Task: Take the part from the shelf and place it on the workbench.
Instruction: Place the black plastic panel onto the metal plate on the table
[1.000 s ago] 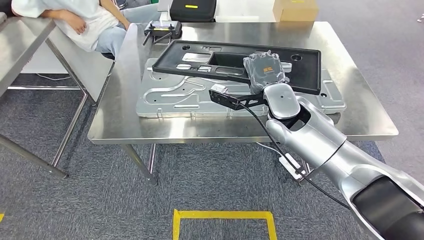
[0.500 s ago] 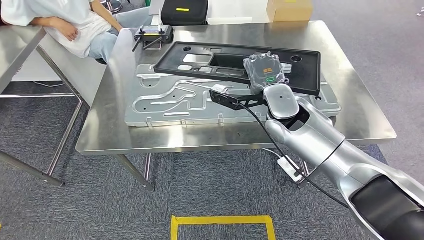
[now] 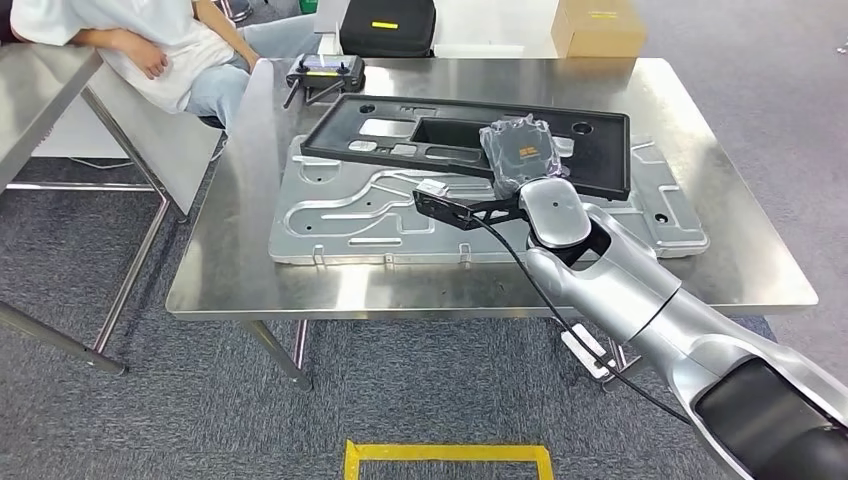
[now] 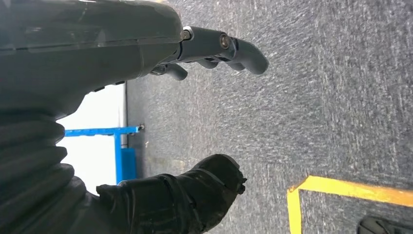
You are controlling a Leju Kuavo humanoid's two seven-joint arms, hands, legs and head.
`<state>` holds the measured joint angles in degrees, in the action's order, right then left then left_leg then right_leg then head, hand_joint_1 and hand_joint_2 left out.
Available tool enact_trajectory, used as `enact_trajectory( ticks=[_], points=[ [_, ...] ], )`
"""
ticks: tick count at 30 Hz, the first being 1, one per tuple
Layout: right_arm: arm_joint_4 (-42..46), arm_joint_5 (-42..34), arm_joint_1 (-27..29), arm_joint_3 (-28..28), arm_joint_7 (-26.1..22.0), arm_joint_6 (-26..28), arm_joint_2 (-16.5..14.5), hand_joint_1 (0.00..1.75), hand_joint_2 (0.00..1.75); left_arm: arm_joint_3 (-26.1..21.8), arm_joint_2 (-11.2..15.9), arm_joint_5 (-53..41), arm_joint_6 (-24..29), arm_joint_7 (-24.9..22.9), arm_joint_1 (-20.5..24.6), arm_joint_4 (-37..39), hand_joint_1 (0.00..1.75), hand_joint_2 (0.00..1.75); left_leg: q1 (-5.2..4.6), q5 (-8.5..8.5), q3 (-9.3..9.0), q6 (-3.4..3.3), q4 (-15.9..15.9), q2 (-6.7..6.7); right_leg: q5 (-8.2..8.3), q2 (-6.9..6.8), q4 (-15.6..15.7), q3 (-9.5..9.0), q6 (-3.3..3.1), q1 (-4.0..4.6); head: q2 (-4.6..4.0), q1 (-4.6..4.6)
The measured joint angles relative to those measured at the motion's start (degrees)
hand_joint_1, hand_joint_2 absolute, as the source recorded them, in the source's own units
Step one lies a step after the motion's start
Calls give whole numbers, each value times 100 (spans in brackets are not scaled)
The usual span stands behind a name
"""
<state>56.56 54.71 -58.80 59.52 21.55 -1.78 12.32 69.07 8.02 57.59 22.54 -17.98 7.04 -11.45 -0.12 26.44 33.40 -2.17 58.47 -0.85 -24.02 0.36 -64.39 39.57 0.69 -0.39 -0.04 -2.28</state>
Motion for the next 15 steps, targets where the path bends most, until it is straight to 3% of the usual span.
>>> enact_trajectory(
  ticks=[2, 6, 8, 10, 11, 12, 13, 15],
  points=[
    [-2, 0, -31, 0, -3, 45, -20, 175, 175, -1, 0, -2, 3, -1, -1, 0, 0, 175, -18, 65, -23, 49, 30, -7, 125, -2, 448, -209, -31, 20, 0, -8],
    [-7, 1, -40, 0, -6, 63, -56, 175, 175, 0, -5, -2, 8, -1, 7, 0, 0, 175, -11, 157, -22, 164, 80, 8, 78, 8, 576, -306, -112, 6, 0, -11],
    [-8, 2, -48, 0, 1, 65, -63, 175, 175, -1, -7, -4, 8, -1, 6, 0, 0, 175, 12, 364, 210, 233, 548, 26, 62, 2, 625, -379, -162, -17, 0, -18],
    [-16, 2, -43, 0, 3, 65, -77, 175, 175, -1, -7, -19, 2, 0, 2, 0, 0, 175, 41, 581, 637, 296, 1274, 33, 22, 4, 632, -425, -193, -17, 0, -21],
    [-24, 2, -30, 0, -3, 65, -87, 175, 175, -1, -7, -28, -2, 0, -3, 0, 0, 175, 59, 578, 810, 320, 1491, 36, -3, 9, 631, -450, -196, -17, 0, -23],
    [-32, 2, -17, 0, -8, 64, -98, 175, 175, 0, -8, -35, -5, 1, -6, 0, 0, 175, 77, 473, 889, 338, 1505, 39, -30, 15, 630, -480, -191, -18, 0, -23],
    [-38, 2, -7, 0, -13, 65, -105, 175, 175, 0, -8, -39, -6, 1, -9, 0, 0, 175, 96, 275, 860, 350, 1306, 44, -60, 21, 626, -515, -180, -21, 0, -23],
    [-44, 2, -7, 0, -16, 66, -110, 175, 175, 0, -8, -43, 1, 2, -10, 0, 0, 175, 119, -166, 589, 362, 573, 49, -128, 27, 612, -582, -138, -23, 0, -21]
  ],
)
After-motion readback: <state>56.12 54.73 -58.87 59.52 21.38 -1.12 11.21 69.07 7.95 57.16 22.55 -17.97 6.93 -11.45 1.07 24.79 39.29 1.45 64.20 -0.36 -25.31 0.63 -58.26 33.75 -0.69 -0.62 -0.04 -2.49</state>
